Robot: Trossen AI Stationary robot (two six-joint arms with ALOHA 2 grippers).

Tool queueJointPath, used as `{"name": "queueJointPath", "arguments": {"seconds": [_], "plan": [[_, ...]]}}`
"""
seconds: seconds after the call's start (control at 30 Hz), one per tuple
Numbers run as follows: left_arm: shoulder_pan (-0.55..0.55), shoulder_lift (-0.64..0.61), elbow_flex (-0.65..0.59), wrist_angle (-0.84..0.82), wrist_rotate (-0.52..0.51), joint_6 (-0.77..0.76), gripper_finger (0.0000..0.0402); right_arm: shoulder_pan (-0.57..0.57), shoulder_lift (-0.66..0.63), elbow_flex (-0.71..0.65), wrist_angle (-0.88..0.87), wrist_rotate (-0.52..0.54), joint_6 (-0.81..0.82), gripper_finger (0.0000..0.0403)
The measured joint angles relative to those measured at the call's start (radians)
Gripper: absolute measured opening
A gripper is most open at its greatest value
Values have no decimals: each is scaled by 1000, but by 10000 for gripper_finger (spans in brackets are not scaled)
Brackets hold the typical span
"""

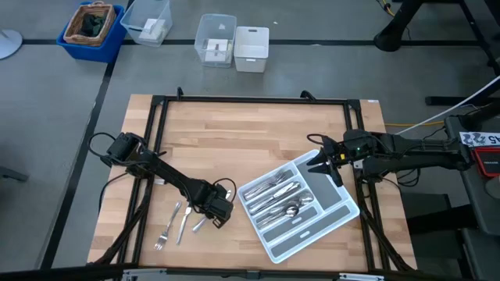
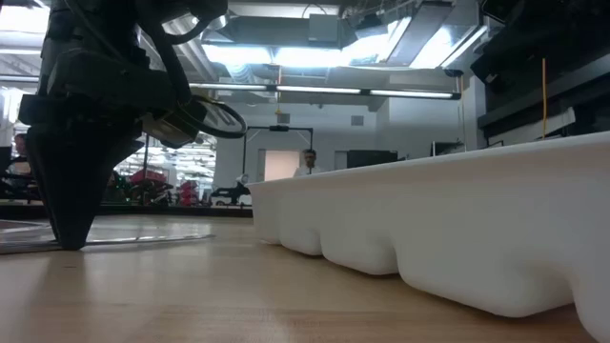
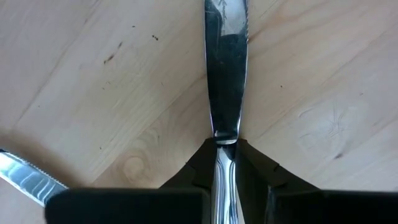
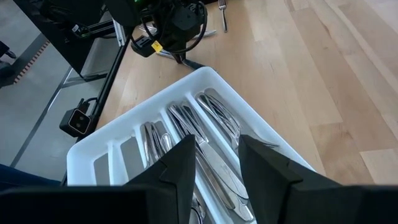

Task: Sort silverware
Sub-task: Put the silver table knife into the silverware tray

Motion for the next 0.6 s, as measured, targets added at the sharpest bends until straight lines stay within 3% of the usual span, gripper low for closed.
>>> {"name": "queueJointPath", "arguments": {"seconds": [0.37,0.6], "plan": [[-10,6,3,5,-6,-48,42,0,0,0,1,0,0,124],[-26,6,3,36,-7,10,89,0,0,0,3,-7,3,124]]}}
